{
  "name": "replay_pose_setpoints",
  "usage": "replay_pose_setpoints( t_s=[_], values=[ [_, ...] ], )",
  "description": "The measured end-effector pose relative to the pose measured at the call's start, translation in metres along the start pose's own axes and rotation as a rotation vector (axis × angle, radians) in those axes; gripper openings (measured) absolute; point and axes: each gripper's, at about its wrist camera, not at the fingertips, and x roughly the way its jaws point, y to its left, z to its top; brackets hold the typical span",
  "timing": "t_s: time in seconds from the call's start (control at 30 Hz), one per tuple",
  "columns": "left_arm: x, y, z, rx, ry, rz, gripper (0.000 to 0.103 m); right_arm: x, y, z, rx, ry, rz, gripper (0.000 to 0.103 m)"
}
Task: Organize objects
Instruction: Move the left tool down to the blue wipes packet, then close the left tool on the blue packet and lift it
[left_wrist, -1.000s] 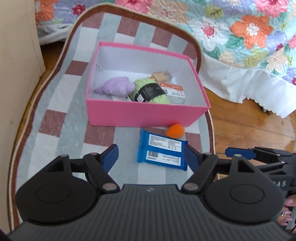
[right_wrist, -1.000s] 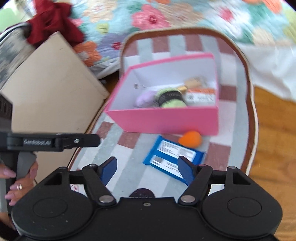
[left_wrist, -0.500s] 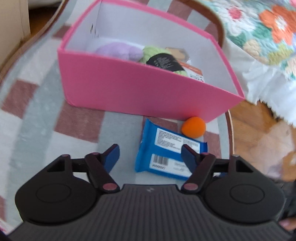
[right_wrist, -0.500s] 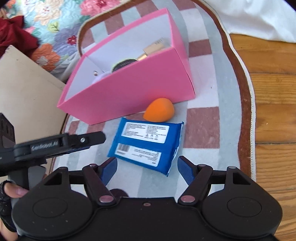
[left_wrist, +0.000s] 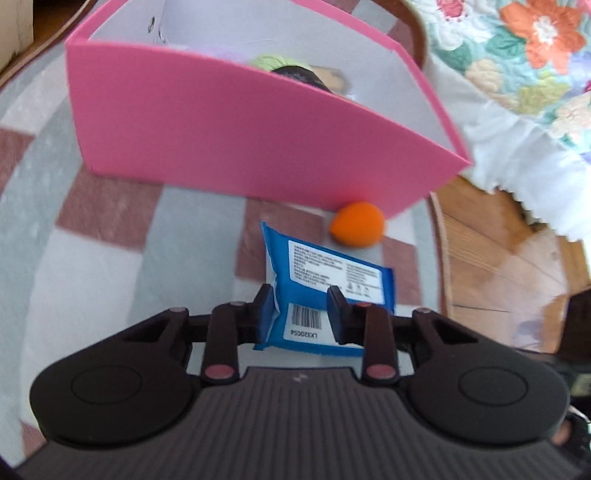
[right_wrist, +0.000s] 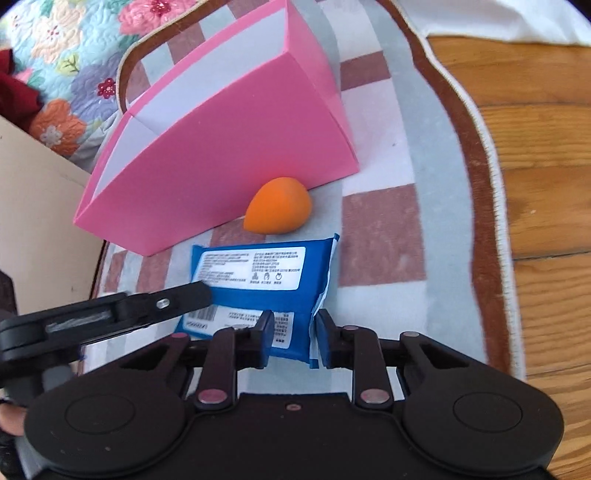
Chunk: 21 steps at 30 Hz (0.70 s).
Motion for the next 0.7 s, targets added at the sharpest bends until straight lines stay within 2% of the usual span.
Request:
replay_pose_setpoints(
  t_s=[0.07,0.13,0.17,0.27,0.33,0.4,0.47,0.57,0.7],
  values=[
    [0.001,0.004,-0.006,-0.032,0.023,0.010,0.030,-0.003,-0.001,-0.002,-0.013,-0.001,-0.004,0.029],
    [0.006,0.006,-0.012,-0.045,0.027,0.067,0.029,-0.005,-0.001,-0.005,-0.027,-0.004,-0.014,0.030],
    [0.007,0.007,-0.014,-0.050,0.017,0.070,0.029,-0.005,-0.001,-0.006,-0.038,-0.004,-0.026,0.032],
    [0.006,0.012,-0.012,-0.092,0.003,0.060,0.029,-0.008,0.003,-0.010,-0.070,-0.034,-0.079,0.032],
    [0.008,0.012,-0.013,-0.084,-0.003,0.050,0.029,-0.006,0.002,-0.011,-0.065,-0.027,-0.064,0.033],
    [0.008,0.008,-0.015,-0.060,0.028,0.010,0.028,-0.004,0.003,-0.008,-0.029,-0.006,-0.034,0.037],
    [0.001,0.005,-0.016,-0.107,0.028,-0.022,0.028,-0.004,0.011,-0.008,-0.067,-0.006,-0.062,0.037],
    [-0.020,-0.009,-0.015,-0.056,0.001,0.005,0.028,-0.010,0.019,-0.010,-0.092,0.010,-0.062,0.037],
    [-0.047,-0.023,-0.018,-0.006,0.017,0.076,0.028,-0.031,0.038,-0.009,-0.174,-0.001,-0.035,0.038]
  ],
)
